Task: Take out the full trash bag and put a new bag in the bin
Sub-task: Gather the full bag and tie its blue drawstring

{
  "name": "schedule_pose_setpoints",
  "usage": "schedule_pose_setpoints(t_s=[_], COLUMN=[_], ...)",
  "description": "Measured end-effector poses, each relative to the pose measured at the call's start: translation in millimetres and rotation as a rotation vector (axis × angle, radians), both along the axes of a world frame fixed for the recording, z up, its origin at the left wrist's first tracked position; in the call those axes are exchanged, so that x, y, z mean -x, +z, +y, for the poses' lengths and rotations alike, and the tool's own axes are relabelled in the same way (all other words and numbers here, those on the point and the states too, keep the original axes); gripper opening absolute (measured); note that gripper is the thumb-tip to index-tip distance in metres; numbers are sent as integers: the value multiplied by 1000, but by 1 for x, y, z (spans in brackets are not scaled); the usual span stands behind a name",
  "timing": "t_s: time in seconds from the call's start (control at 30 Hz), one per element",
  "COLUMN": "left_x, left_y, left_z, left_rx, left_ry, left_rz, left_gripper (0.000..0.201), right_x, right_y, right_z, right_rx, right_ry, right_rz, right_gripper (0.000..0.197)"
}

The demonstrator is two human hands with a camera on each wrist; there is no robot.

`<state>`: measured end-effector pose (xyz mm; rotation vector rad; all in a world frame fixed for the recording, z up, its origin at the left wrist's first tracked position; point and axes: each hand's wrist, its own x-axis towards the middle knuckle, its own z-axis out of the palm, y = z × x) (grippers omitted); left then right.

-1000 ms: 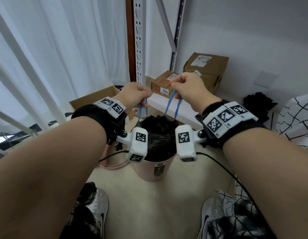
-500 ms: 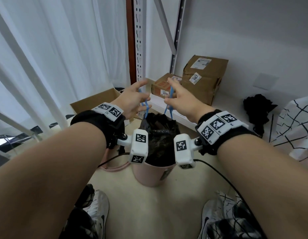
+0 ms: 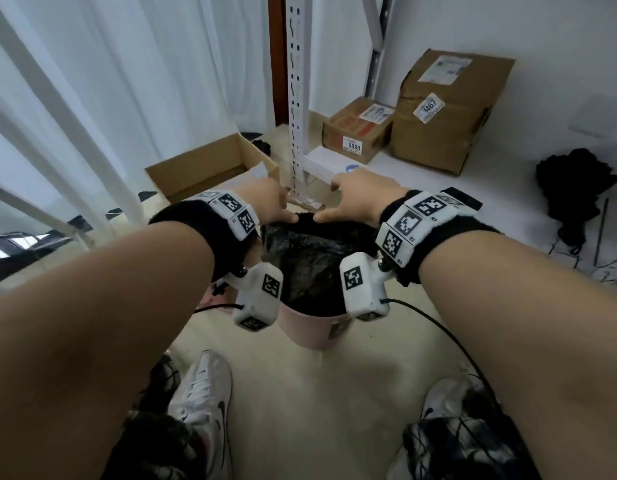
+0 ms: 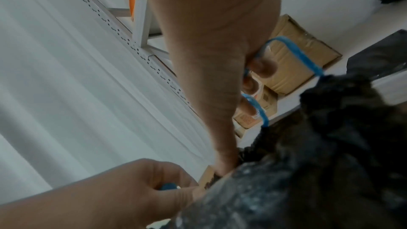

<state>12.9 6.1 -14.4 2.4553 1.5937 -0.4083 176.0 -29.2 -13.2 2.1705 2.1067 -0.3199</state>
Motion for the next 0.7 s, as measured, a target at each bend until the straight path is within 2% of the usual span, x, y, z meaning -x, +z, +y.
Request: schedule_pose_setpoints(t_s=[0.07, 0.1, 0.13, 0.2, 0.27, 0.33, 0.4, 0.5, 0.6, 0.7], left_x=[-2, -2, 0, 7, 16, 24, 33, 42, 48, 51], left_y=[2, 3, 4, 6, 8, 10, 14, 23, 25, 23], left_z=[-1, -1, -1, 0, 1, 5, 5, -2, -8, -9], left_rx=[19, 19, 16, 15, 47, 87, 161, 214, 204, 354], left_ry=[-1, 5, 19, 84, 125, 143, 190, 190, 188, 288], left_rz=[48, 72, 89, 84, 25, -9, -41, -55, -97, -319], left_gripper=[48, 48, 48, 50, 47, 51, 54, 38, 30, 11], right_x=[6, 7, 6, 5, 9, 19, 36, 66, 87, 92], right_y=[-4, -4, -4, 0, 5, 10, 11, 1, -13, -20], right_z=[2, 3, 2, 0, -3, -8, -17, -24, -25, -22], right_rx=[-3, -53, -118, -224, -287, -345, -318, -151, -175, -189], right_ry=[18, -27, -91, -187, -164, -46, 118, 304, 268, 209], right_rz=[-56, -57, -40, 4, 30, 80, 115, 105, 188, 268], right_gripper=[39, 26, 24, 33, 40, 36, 39, 45, 42, 40])
